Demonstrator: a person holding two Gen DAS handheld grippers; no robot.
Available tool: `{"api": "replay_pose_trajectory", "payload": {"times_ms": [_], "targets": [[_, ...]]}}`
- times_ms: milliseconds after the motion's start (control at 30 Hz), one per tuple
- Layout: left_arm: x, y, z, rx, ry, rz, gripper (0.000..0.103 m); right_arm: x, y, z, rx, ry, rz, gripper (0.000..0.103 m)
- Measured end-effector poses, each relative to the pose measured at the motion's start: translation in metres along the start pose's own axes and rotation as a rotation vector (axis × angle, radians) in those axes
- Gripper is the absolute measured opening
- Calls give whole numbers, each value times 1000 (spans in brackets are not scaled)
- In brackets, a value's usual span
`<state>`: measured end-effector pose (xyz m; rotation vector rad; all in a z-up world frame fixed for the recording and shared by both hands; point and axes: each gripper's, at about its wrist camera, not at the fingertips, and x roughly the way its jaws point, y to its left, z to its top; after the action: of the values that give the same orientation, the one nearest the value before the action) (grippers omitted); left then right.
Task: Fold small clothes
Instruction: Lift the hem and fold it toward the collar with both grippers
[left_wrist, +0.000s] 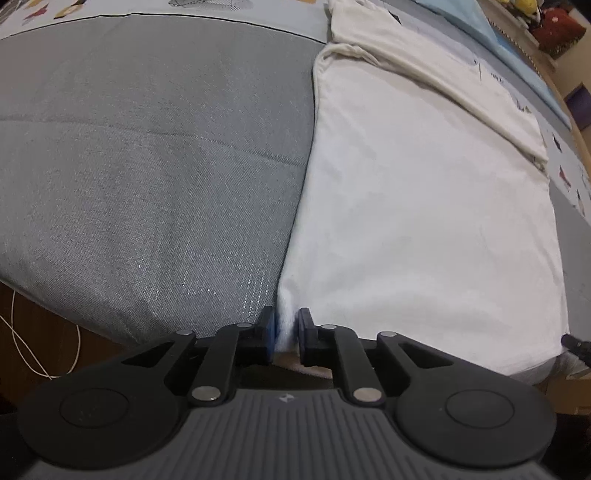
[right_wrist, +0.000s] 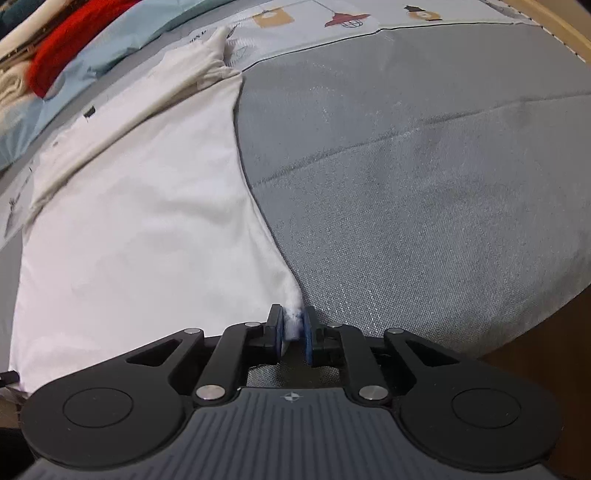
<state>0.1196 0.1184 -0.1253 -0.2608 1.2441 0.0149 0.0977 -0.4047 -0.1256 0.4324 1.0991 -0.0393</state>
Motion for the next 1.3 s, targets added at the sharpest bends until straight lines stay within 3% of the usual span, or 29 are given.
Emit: {"api": "replay_pose_trajectory", "payload": {"times_ms": [533, 733, 1067, 1300], "targets": [[4, -3, -2, 33, -1, 6, 13, 7, 8, -1, -69, 1, -29, 13], [-1, -4, -3, 42, -25, -4, 8, 5, 12, -4, -82, -9, -36, 11], [-37, -12, -9, 59, -153, -89, 6, -34, 13, -2, -52, -161, 59, 8], [-76, -15, -15, 55, -255, -236, 6, -73, 17, 1, -32, -292, 145, 7]]}}
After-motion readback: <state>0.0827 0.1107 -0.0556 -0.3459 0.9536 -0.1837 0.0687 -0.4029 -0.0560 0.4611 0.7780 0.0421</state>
